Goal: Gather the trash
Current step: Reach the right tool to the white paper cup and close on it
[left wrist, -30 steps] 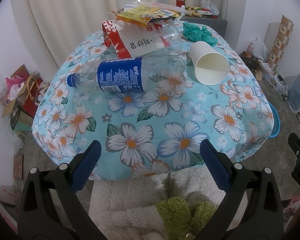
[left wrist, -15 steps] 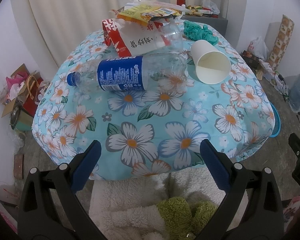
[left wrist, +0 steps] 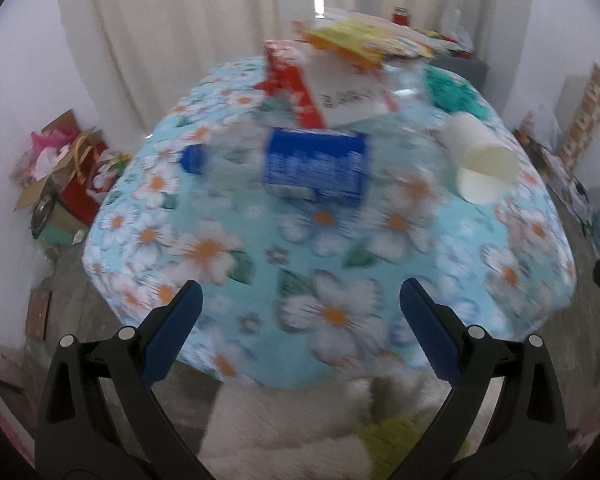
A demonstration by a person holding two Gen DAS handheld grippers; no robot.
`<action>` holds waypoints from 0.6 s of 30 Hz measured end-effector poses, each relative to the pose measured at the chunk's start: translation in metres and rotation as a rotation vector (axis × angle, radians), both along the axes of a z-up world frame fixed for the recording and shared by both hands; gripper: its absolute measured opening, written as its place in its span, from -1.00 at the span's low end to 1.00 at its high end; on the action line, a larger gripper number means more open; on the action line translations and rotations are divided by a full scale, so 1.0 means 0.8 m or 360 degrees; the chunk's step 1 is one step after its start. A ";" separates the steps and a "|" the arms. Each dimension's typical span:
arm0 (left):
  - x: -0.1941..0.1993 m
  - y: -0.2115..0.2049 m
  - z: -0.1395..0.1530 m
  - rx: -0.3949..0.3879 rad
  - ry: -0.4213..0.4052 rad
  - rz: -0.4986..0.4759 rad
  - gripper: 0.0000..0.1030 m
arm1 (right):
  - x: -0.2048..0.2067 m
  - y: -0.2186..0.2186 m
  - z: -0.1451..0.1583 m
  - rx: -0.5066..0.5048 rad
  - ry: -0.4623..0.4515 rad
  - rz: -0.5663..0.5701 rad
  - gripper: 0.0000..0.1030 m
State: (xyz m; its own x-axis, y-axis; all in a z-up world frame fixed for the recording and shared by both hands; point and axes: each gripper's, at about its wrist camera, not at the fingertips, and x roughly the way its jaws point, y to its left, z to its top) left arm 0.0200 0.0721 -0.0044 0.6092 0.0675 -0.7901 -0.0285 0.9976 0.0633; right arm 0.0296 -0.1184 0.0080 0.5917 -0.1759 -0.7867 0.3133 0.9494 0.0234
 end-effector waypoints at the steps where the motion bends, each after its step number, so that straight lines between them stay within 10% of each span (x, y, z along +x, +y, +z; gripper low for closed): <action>1: 0.004 0.008 0.001 0.0002 -0.0005 0.0024 0.85 | 0.011 0.005 0.000 0.0000 0.0022 -0.0004 0.88; 10: 0.062 0.083 0.016 -0.0049 -0.0085 0.0080 0.85 | 0.076 0.005 -0.001 -0.0092 0.0053 0.0172 0.88; 18: 0.116 0.096 0.060 -0.0456 -0.0262 -0.0247 0.85 | 0.118 -0.021 0.001 0.0113 -0.0092 0.0178 0.88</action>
